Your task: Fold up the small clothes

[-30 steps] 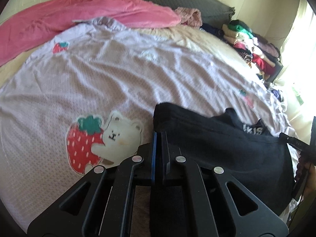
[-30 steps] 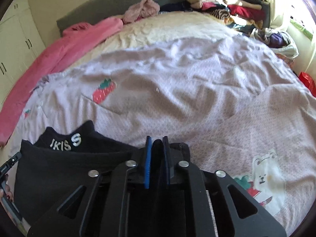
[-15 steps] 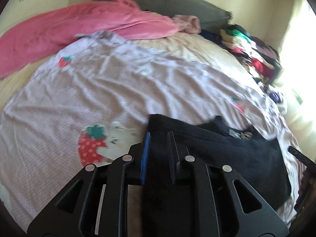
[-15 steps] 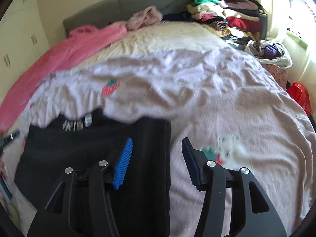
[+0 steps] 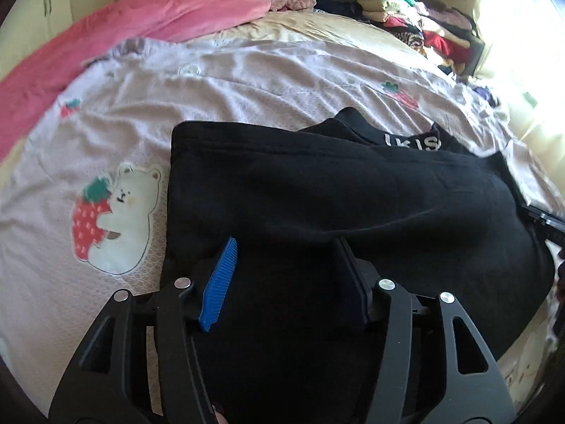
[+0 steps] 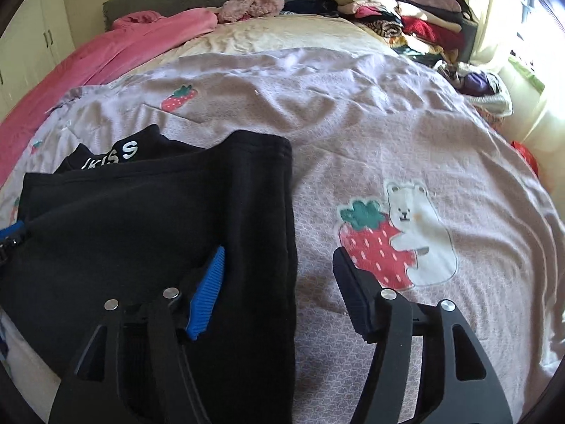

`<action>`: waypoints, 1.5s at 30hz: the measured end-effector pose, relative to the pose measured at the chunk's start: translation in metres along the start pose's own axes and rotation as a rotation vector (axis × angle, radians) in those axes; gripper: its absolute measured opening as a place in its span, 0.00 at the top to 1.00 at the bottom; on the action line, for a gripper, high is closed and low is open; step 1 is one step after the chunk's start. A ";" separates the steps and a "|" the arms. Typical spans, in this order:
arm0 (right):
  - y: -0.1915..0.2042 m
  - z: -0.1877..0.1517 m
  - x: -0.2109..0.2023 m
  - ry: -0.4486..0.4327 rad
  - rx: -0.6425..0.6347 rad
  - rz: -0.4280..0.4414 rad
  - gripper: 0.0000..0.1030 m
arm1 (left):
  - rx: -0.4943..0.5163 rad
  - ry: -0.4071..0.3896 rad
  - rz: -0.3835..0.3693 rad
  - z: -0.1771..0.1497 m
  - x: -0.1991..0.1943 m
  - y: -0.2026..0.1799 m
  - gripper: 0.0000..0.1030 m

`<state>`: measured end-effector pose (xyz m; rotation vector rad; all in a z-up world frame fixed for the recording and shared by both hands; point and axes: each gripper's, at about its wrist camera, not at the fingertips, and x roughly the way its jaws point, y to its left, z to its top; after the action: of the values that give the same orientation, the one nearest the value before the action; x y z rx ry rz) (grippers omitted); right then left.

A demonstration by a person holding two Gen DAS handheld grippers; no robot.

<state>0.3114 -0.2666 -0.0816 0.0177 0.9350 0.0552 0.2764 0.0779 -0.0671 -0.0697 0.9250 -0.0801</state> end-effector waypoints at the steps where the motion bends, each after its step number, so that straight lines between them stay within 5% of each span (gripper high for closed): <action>1: -0.002 0.000 0.000 -0.002 0.011 0.000 0.40 | 0.001 0.000 0.000 0.001 -0.001 0.000 0.52; 8: -0.003 0.000 -0.011 -0.018 0.032 0.007 0.38 | -0.022 0.000 -0.028 0.002 -0.011 0.002 0.52; 25: 0.000 -0.012 -0.070 -0.128 0.095 0.085 0.26 | 0.010 -0.015 -0.037 -0.001 -0.040 -0.014 0.26; 34: 0.043 -0.016 -0.111 -0.184 0.000 0.147 0.26 | -0.022 -0.070 -0.019 0.005 -0.064 0.001 0.19; 36: 0.057 -0.016 -0.117 -0.192 -0.029 0.160 0.26 | -0.032 -0.090 0.001 0.007 -0.070 0.008 0.11; 45: 0.120 -0.017 -0.126 -0.189 -0.144 0.239 0.26 | -0.097 -0.130 0.048 0.014 -0.084 0.042 0.10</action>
<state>0.2183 -0.1539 0.0139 0.0008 0.7344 0.3369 0.2383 0.1280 0.0041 -0.1413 0.7999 0.0142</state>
